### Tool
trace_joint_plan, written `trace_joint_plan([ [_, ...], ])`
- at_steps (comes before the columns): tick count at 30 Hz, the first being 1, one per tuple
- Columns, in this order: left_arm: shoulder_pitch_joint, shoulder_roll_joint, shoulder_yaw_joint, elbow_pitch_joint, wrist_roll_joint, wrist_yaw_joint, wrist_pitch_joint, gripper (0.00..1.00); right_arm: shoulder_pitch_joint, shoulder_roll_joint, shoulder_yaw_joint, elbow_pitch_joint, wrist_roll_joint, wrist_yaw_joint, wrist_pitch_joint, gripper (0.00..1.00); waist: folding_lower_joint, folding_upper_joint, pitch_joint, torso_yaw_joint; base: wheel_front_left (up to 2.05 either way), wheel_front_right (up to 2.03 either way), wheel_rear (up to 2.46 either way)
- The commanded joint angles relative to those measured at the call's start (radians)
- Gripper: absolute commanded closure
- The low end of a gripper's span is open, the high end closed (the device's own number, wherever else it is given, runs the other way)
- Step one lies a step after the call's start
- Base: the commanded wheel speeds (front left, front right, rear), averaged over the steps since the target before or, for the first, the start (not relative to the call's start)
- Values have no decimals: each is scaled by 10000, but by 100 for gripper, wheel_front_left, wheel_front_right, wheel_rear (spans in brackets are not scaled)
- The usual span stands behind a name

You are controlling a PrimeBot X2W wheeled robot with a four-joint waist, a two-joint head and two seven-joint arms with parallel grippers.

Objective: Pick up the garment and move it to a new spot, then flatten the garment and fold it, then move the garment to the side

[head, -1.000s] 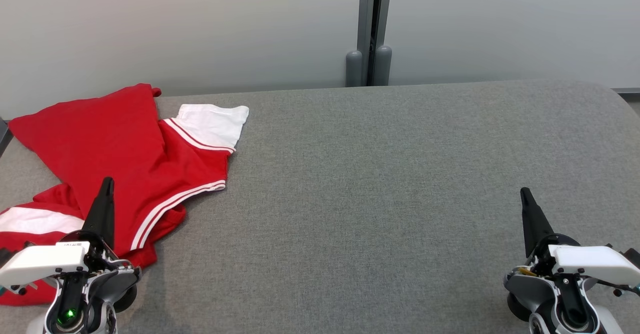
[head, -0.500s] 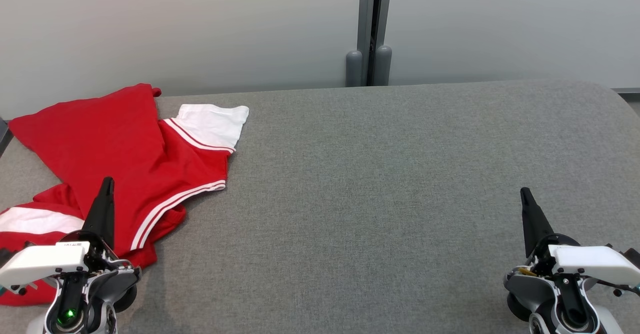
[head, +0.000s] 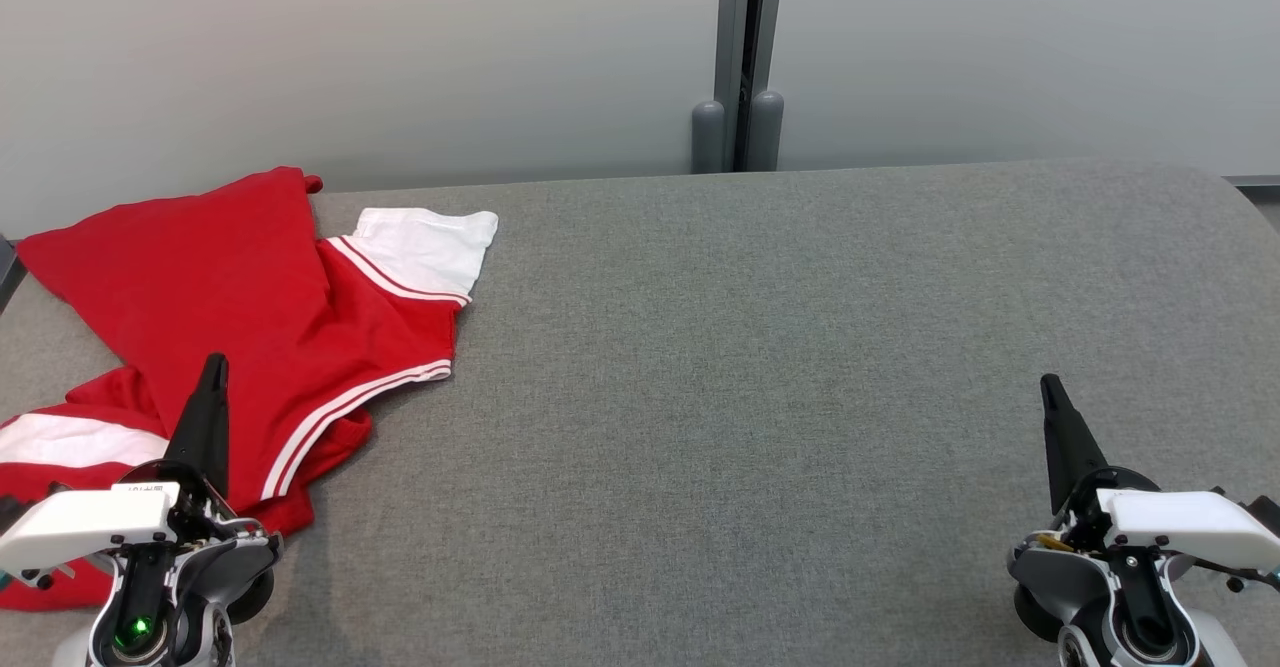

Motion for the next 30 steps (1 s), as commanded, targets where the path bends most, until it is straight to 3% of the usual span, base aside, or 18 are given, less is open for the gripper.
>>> trace_joint_plan([
  [1, -68, 72, 24, -14, -41, -33, 5, 100, -59, -59, 5, -10, 53, 24, 29, 100, 0, 0, 0, 0, 0, 0, 0],
  [30, -68, 72, 24, -14, -41, -33, 5, 100, -59, -59, 5, -10, 53, 24, 29, 100, 0, 0, 0, 0, 0, 0, 0],
])
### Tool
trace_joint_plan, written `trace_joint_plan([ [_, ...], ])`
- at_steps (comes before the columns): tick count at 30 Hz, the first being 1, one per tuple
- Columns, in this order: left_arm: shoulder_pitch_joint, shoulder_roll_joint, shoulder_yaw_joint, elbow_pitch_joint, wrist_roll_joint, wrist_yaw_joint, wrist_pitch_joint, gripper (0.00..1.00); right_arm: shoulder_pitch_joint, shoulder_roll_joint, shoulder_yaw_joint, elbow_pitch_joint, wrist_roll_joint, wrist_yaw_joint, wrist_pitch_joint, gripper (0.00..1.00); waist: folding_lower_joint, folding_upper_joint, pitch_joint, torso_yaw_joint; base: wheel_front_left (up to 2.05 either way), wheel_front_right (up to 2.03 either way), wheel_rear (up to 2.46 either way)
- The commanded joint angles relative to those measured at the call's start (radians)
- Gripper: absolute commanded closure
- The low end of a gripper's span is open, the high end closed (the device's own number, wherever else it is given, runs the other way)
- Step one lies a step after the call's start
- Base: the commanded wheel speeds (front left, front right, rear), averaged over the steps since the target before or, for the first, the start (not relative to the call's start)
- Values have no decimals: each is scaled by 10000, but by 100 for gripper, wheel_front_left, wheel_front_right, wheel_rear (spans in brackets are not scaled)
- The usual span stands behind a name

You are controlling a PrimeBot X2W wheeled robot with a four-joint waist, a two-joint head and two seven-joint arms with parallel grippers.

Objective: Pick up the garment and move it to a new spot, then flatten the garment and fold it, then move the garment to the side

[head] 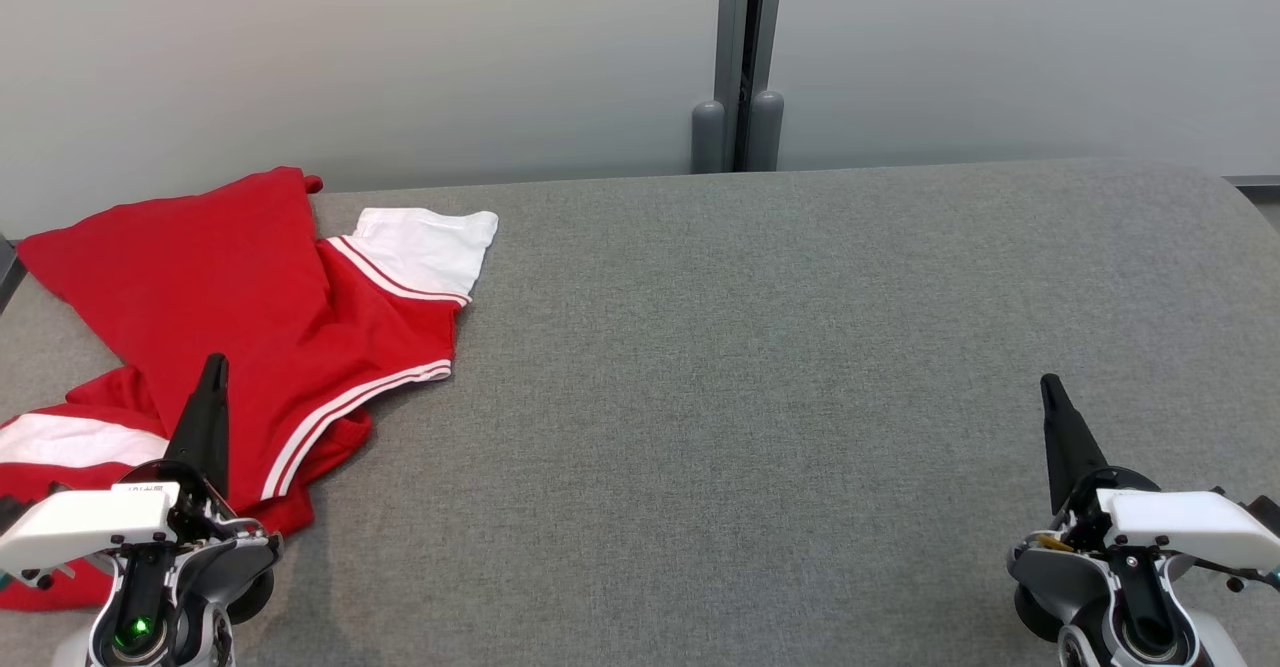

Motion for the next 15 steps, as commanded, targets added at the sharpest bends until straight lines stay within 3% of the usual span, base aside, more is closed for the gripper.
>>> trace_joint_plan([
  [1, -68, 72, 24, -14, -41, -33, 5, 100, -59, -59, 5, -10, 53, 24, 29, 100, 0, 0, 0, 0, 0, 0, 0],
  [15, -68, 72, 24, -14, -41, -33, 5, 100, -59, -59, 5, -10, 53, 24, 29, 100, 0, 0, 0, 0, 0, 0, 0],
])
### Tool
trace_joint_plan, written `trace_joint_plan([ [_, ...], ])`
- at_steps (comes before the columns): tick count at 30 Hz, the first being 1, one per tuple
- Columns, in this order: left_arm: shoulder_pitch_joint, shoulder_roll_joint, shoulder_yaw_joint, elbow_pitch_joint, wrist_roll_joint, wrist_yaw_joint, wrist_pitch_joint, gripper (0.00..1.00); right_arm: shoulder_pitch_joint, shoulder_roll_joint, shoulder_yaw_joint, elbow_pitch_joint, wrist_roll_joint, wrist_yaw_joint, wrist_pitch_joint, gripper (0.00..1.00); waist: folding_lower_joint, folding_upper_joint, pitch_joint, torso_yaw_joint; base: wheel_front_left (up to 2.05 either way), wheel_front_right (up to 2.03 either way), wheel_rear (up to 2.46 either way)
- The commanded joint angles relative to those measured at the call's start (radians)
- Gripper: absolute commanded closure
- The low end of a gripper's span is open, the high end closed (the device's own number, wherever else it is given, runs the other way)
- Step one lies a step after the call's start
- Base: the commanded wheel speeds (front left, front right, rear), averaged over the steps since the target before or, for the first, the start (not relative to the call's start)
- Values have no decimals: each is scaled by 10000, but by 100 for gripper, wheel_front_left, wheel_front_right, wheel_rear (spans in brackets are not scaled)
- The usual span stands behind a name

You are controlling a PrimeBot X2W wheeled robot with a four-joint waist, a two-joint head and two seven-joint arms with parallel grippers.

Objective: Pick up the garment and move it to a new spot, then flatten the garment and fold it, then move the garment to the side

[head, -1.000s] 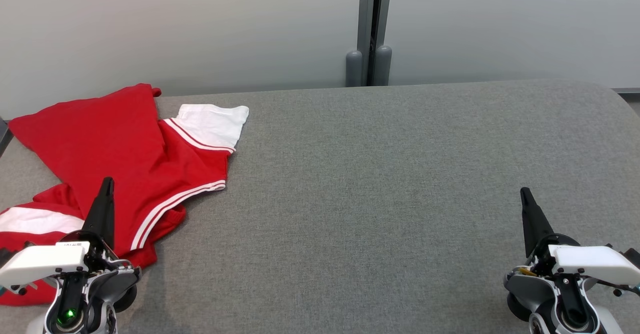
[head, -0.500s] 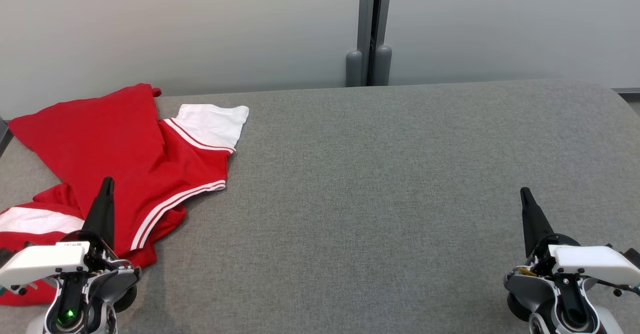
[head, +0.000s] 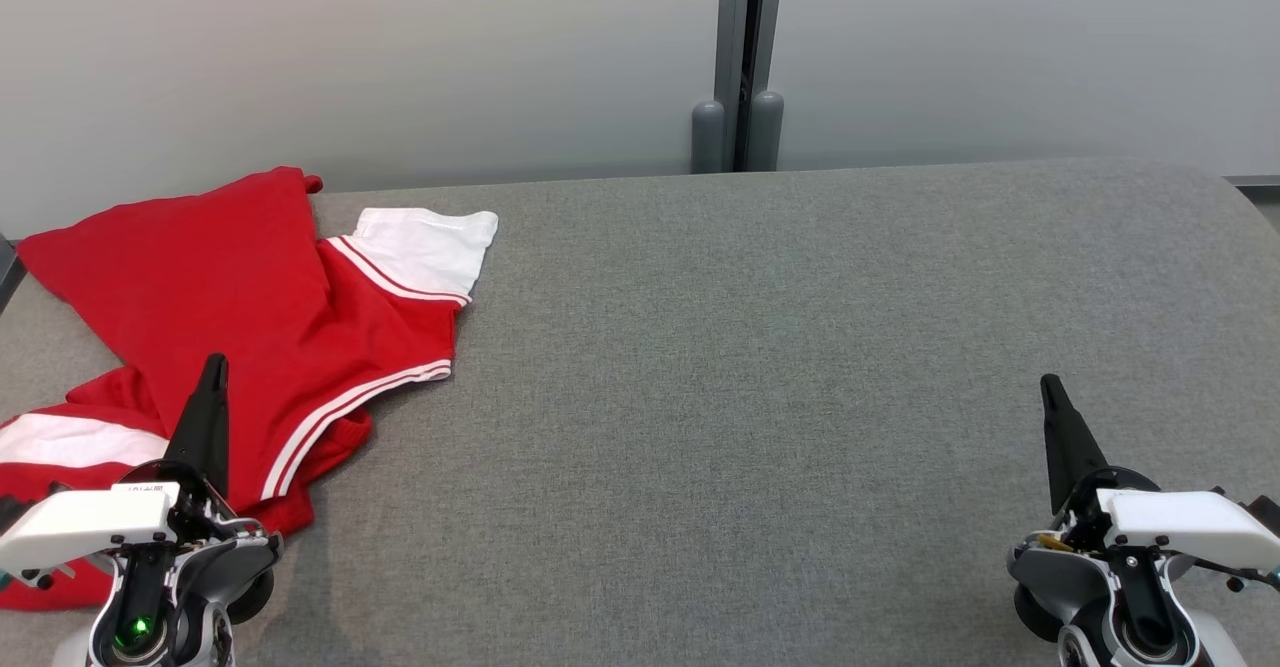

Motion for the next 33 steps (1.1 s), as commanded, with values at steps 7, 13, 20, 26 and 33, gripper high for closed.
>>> trace_joint_plan([
  [7, -69, 72, 24, -14, -41, -33, 4, 100, -59, -59, 6, -10, 53, 24, 29, 100, 0, -1, 0, 0, 0, 0, 0],
  [13, -69, 72, 24, -14, -41, -33, 4, 100, -59, -59, 7, -10, 53, 24, 29, 100, 0, -1, 0, 0, 0, 0, 0],
  [20, -69, 72, 24, -14, -41, -33, 4, 100, -59, -59, 7, -10, 53, 24, 29, 100, 0, -1, 0, 0, 0, 0, 0],
  [26, -69, 73, 24, -14, -41, -33, 4, 100, -59, -59, 7, -10, 53, 24, 29, 100, 0, -1, 0, 0, 0, 0, 0],
  [33, 175, -96, -14, 158, 3, 0, -8, 0, 148, 69, -1, 154, -4, -4, -3, 0, 0, -1, 0, 0, 0, 0, 0],
])
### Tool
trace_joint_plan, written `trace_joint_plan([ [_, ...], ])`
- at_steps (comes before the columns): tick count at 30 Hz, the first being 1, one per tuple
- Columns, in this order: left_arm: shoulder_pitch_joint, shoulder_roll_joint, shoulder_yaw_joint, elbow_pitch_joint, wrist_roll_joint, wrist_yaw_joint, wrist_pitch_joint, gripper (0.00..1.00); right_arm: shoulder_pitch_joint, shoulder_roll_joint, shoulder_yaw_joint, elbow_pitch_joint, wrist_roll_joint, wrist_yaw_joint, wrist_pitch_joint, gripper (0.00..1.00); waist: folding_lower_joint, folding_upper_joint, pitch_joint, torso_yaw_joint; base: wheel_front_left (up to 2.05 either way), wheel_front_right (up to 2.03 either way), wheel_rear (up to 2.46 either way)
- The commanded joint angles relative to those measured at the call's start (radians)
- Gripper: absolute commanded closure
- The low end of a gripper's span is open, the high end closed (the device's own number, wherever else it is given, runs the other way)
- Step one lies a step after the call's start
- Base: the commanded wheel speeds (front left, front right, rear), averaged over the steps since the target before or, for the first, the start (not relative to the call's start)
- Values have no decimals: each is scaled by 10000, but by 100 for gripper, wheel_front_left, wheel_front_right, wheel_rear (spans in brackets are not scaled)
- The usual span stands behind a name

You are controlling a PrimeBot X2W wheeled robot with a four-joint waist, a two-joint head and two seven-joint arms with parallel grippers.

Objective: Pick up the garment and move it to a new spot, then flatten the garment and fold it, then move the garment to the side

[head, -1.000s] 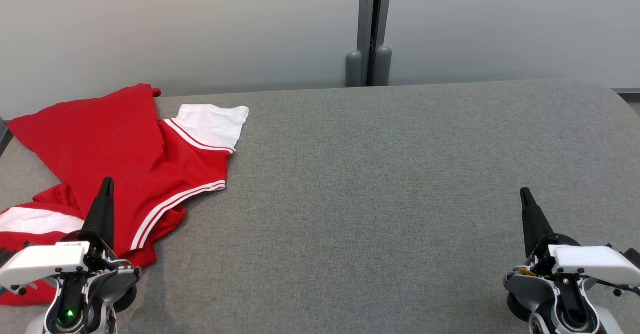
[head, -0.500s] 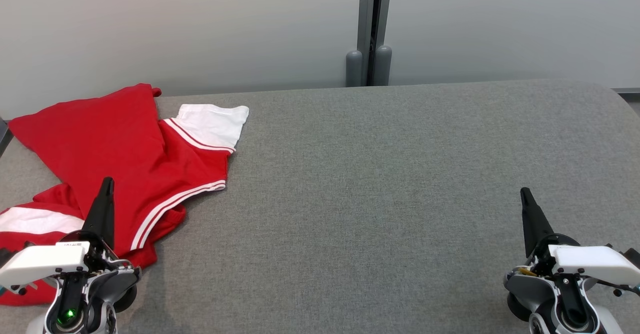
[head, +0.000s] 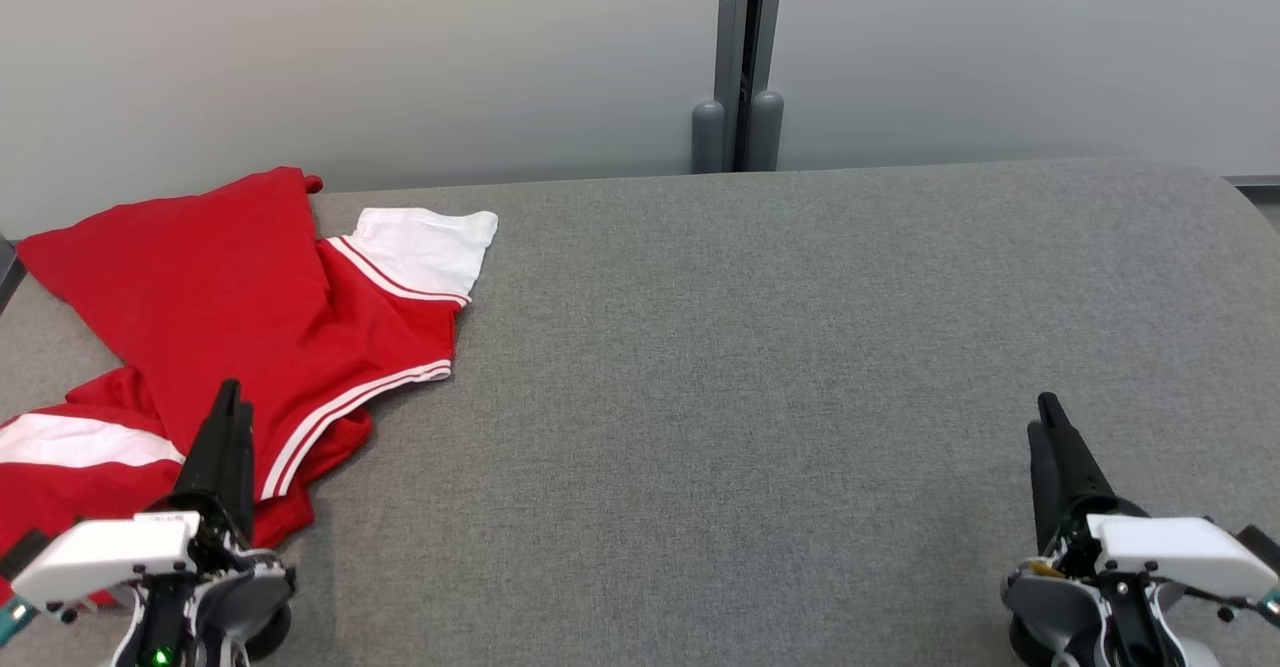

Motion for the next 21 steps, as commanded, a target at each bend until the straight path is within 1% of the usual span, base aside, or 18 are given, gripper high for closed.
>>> trace_joint_plan([
  [1, 151, -61, -7, 112, -1, 0, -11, 0, 128, 38, 9, 86, 0, 0, -2, 0, 0, -1, 1, 0, 0, 0, 0],
  [12, 112, -52, -479, -185, -54, -3, -785, 0, 188, 24, -76, -457, 110, 3, -140, 0, 0, -1, -8, 5, 0, 0, 0],
  [21, 52, -33, -717, -504, 364, -4, -1311, 0, 193, -34, -58, -895, -355, 6, -392, 0, 0, -1, -7, -7, 0, 0, 0],
])
